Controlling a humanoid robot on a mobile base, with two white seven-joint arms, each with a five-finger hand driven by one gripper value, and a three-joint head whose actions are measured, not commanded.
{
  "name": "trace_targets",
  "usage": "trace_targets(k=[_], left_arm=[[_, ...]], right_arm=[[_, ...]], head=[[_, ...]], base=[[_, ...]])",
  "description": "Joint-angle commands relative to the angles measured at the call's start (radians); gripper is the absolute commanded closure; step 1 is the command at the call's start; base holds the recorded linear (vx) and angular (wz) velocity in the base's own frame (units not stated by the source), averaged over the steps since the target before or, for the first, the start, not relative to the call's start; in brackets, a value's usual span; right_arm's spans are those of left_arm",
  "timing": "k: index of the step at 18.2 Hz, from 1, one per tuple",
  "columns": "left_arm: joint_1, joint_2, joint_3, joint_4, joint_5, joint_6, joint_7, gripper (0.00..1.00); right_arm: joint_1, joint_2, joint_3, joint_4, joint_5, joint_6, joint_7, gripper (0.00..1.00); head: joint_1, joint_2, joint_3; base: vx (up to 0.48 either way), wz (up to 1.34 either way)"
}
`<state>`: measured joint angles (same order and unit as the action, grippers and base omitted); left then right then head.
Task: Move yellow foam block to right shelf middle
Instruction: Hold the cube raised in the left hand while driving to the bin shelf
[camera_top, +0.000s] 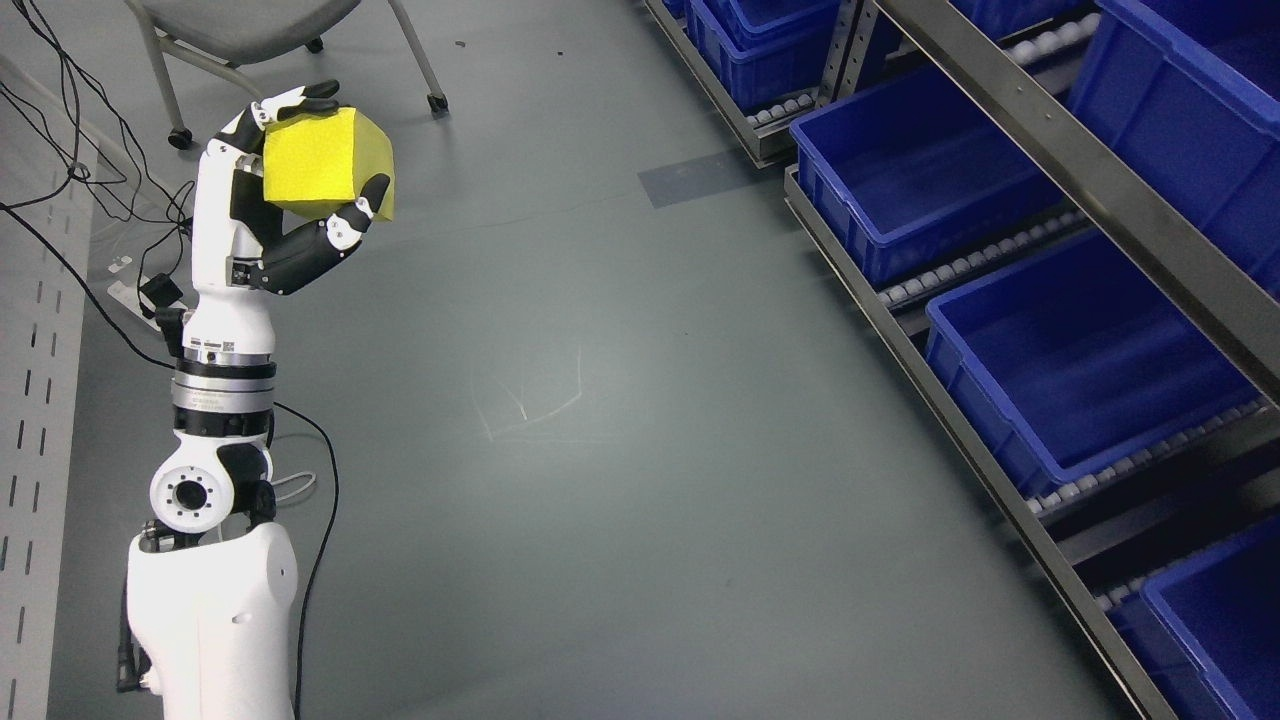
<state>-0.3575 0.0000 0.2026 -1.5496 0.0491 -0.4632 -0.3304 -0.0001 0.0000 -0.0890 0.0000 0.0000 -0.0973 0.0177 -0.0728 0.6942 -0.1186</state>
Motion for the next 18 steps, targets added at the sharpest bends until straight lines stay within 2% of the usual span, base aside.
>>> trace_targets(k=[1,11,18], left_arm=[[-0.012,0.017,0.011,0.003,0.000,0.001,-0.001,0.74],[-0.043,0.017,0.018,0.000,0.000,0.032,-0.002,0.74],[-0.046,0.017,0.020,0.000,0.000,0.035,0.001,0.74]], right_arm=[[-0.003,-0.017,0.000,-0.017,0.000,0.001,0.001,0.00],[-0.003,-0.017,0.000,-0.017,0.000,0.001,0.001,0.00],[-0.003,-0.017,0.000,-0.017,-0.002,0.001,0.001,0.00]], head=[[0.0000,0.000,0.000],[0.0000,0.000,0.000],[0.0000,0.000,0.000]], base=[[0.387,0.17],[0.313,-0.01],[0.220,-0.57]])
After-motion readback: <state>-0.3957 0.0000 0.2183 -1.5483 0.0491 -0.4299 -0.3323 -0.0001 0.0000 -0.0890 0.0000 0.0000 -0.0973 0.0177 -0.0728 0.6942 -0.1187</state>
